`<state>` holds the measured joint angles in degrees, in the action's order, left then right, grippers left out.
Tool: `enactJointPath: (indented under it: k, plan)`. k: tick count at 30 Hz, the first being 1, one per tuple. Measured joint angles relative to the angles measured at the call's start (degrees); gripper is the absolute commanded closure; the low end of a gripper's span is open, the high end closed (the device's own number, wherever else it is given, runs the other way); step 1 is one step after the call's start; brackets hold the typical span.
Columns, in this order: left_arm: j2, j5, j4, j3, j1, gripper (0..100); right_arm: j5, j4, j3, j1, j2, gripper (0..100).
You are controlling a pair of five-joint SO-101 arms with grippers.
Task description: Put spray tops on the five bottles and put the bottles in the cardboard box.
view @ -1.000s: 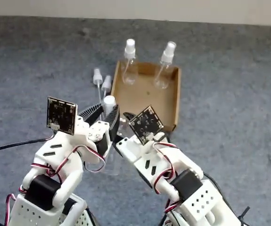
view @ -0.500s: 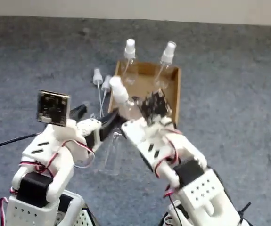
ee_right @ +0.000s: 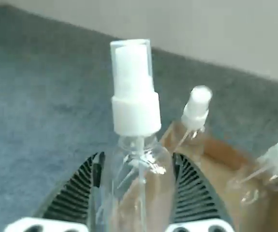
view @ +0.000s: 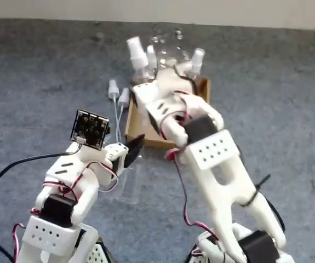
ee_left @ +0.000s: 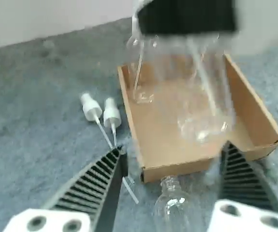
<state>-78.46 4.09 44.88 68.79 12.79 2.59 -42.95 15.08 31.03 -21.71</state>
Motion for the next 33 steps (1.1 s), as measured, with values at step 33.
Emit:
enactJointPath:
  k: [33]
  plan:
    - [0.53,-0.26,-8.79,3.25,-6.86,67,-3.16,-3.43,5.98,-9.58,-18.02,99.4]
